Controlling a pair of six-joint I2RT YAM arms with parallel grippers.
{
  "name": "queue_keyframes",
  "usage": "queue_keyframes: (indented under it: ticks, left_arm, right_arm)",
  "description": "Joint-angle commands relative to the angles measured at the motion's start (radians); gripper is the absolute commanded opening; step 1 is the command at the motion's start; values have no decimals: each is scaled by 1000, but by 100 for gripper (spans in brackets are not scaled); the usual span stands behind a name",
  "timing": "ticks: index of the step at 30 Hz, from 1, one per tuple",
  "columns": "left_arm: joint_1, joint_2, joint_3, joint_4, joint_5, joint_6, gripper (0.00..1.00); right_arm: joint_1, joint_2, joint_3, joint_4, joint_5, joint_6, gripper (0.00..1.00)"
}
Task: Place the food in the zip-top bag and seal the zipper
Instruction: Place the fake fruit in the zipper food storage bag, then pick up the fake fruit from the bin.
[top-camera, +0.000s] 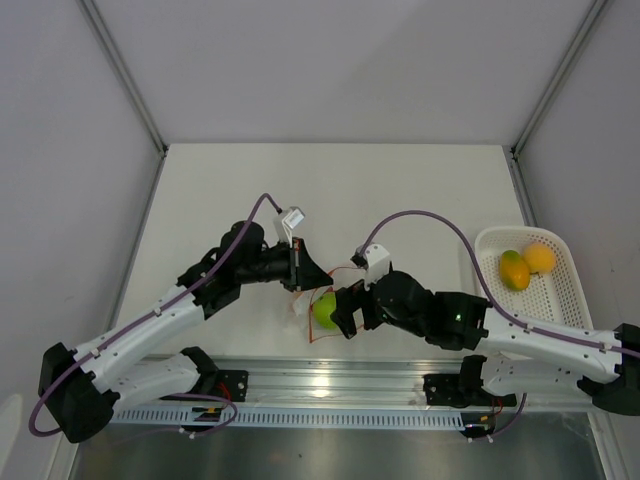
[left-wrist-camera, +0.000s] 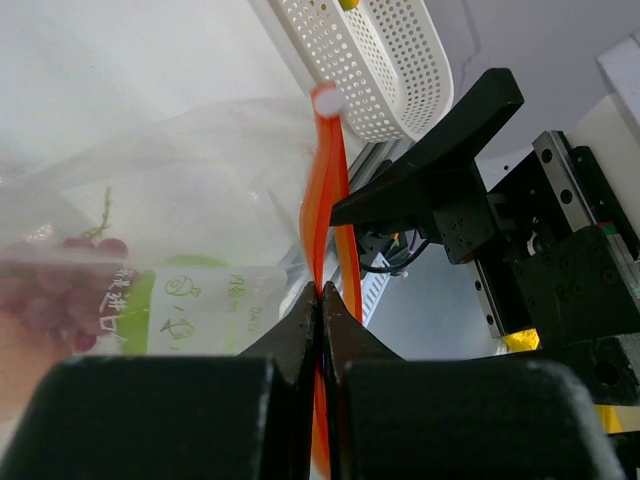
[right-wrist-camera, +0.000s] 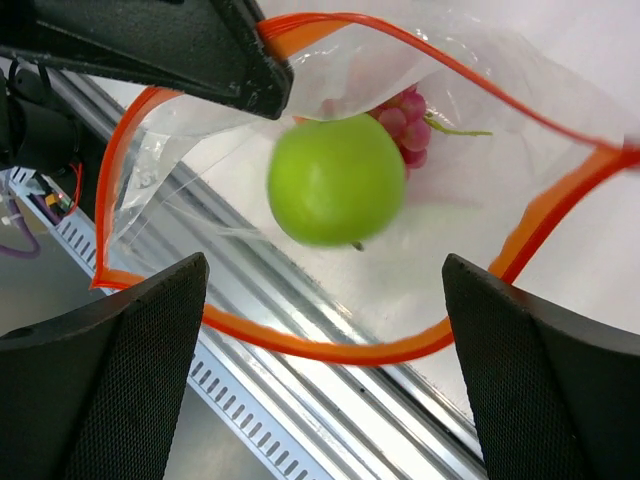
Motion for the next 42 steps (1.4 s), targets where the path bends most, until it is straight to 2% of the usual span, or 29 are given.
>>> queue_keyframes:
  ticks: [1, 9, 13, 17, 21, 23, 24, 31, 35, 42]
  left_arm:
    - [-1, -19, 32, 15, 7, -9, 0]
    - [-1, -5, 26, 29, 9, -9, 1]
    - [-1, 2, 24, 35, 13, -9, 1]
    - [-1, -1, 21, 34, 13, -9, 1]
    - [-1, -8, 17, 20, 9, -3, 1]
    - [-1, -14, 12, 15, 7, -1, 1]
    - [-1, -16, 9, 14, 6, 0, 1]
    - [-1, -8, -5, 22, 10, -1, 0]
    - [-1, 1, -9, 34, 18, -3, 1]
    - [-1, 10, -13, 32, 19, 0, 0]
  right_arm:
    - [-5, -34, 26, 0, 84, 16, 99]
    - [-39, -116, 75, -76, 168, 55, 100]
    - [-115, -130, 117, -153, 292, 127, 99]
    - [-292, -134, 114, -222, 393, 206, 99]
    - [-567, -143, 85, -240, 391, 282, 99]
    - [-663, -143, 74, -257, 388, 314, 99]
    - [-756, -140, 65, -265, 380, 343, 99]
    - [-1147, -100, 8, -290, 326, 421, 99]
    - [-1285, -33, -27, -230, 320, 379, 99]
    - [-1367, 113, -41, -164, 407, 334, 99]
